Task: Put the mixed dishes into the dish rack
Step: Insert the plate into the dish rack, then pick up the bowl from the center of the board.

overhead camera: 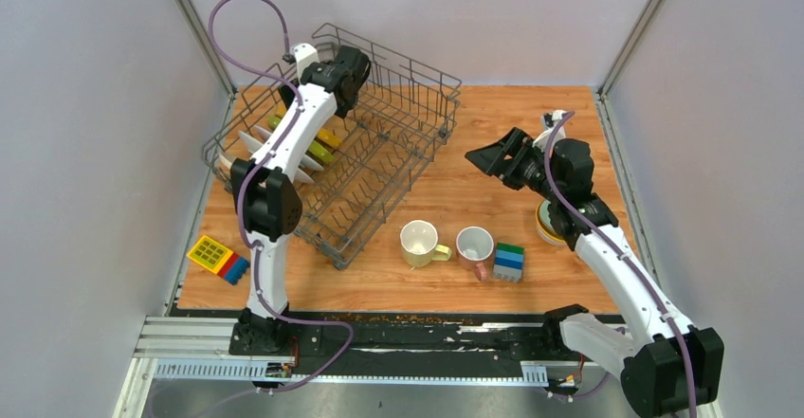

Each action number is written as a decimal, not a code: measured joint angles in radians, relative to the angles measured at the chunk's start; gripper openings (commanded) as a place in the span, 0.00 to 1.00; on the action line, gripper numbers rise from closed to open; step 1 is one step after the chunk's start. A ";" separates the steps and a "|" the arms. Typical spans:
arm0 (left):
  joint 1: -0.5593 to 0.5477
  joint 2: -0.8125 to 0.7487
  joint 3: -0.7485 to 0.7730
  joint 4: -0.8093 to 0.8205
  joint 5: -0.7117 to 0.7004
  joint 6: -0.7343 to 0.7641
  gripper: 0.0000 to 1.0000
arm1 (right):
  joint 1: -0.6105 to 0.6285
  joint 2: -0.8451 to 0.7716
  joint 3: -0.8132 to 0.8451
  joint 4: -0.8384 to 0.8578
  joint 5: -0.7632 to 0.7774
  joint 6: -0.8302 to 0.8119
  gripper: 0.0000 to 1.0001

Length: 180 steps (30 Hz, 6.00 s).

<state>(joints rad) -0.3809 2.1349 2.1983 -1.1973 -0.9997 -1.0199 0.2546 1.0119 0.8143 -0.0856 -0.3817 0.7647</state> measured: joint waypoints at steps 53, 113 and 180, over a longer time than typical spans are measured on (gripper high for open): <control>0.000 -1.088 -1.157 0.982 1.181 0.623 1.00 | -0.025 -0.045 0.217 -0.615 0.685 -0.123 1.00; 0.000 -1.135 -1.261 1.044 1.184 0.595 1.00 | -0.415 -0.079 -0.117 -0.626 0.683 -0.012 0.29; -0.334 -0.753 -0.941 1.001 1.225 0.561 0.90 | 0.035 -0.105 0.064 -0.529 0.254 -0.077 0.00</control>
<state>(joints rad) -0.7151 1.3819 1.2568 -0.1959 0.2256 -0.4587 0.2901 0.9073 0.8783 -0.6151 -0.1276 0.6876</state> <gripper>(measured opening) 0.913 0.100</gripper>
